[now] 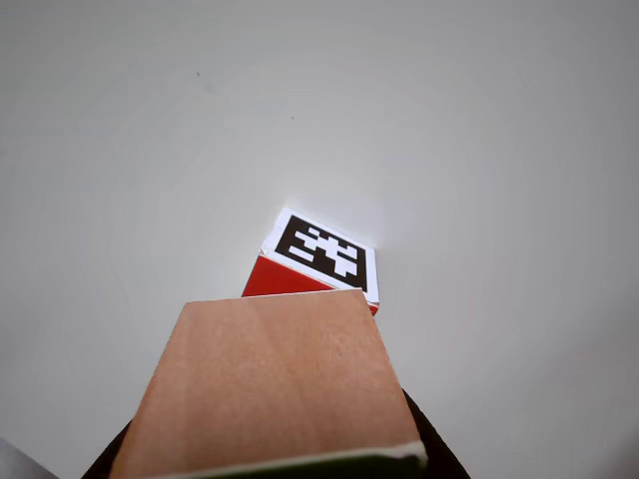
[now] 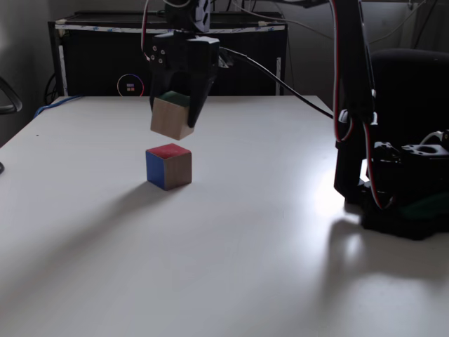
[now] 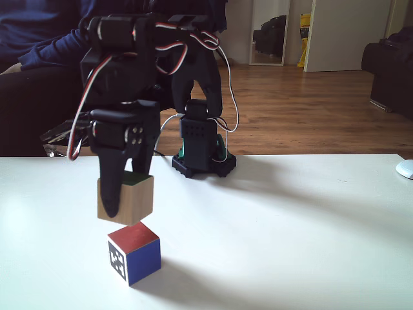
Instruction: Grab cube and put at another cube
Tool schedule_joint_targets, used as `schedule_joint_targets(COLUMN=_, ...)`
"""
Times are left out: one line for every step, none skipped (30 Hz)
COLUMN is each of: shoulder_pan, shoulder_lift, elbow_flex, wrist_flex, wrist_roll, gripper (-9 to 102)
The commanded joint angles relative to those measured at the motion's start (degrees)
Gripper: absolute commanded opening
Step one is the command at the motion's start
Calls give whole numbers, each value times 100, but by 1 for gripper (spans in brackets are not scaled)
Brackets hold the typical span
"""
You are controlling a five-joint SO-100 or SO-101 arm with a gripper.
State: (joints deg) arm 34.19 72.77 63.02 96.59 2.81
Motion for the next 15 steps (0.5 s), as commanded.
schedule_joint_targets(shoulder_pan=88, shoulder_lift=9, elbow_flex=-281, wrist_flex=9, wrist_roll=-44, gripper=7)
schedule_joint_targets(shoulder_pan=97, shoulder_lift=-9, elbow_flex=-281, wrist_flex=9, wrist_roll=-53, gripper=7)
schedule_joint_targets(shoulder_pan=105, shoulder_lift=-26, elbow_flex=-281, wrist_flex=9, wrist_roll=-53, gripper=7)
schedule_joint_targets(shoulder_pan=105, shoulder_lift=-44, elbow_flex=-281, wrist_flex=9, wrist_roll=-53, gripper=7)
schedule_joint_targets(shoulder_pan=114, shoulder_lift=-53, elbow_flex=-281, wrist_flex=9, wrist_roll=-53, gripper=7)
schedule_joint_targets(shoulder_pan=123, shoulder_lift=-53, elbow_flex=-281, wrist_flex=9, wrist_roll=-53, gripper=7)
schedule_joint_targets(shoulder_pan=132, shoulder_lift=-53, elbow_flex=-281, wrist_flex=9, wrist_roll=-53, gripper=7)
schedule_joint_targets(shoulder_pan=141, shoulder_lift=-53, elbow_flex=-281, wrist_flex=9, wrist_roll=-62, gripper=7)
schedule_joint_targets(shoulder_pan=158, shoulder_lift=-53, elbow_flex=-290, wrist_flex=0, wrist_roll=-70, gripper=7)
schedule_joint_targets(shoulder_pan=176, shoulder_lift=-62, elbow_flex=-290, wrist_flex=-9, wrist_roll=-88, gripper=7)
schedule_joint_targets(shoulder_pan=193, shoulder_lift=-70, elbow_flex=-299, wrist_flex=-9, wrist_roll=-97, gripper=7)
schedule_joint_targets(shoulder_pan=202, shoulder_lift=-88, elbow_flex=-316, wrist_flex=-18, wrist_roll=-105, gripper=7)
schedule_joint_targets(shoulder_pan=211, shoulder_lift=-114, elbow_flex=-334, wrist_flex=-18, wrist_roll=-105, gripper=7)
schedule_joint_targets(shoulder_pan=229, shoulder_lift=-132, elbow_flex=-334, wrist_flex=-18, wrist_roll=-114, gripper=7)
schedule_joint_targets(shoulder_pan=237, shoulder_lift=-149, elbow_flex=-334, wrist_flex=-18, wrist_roll=-123, gripper=7)
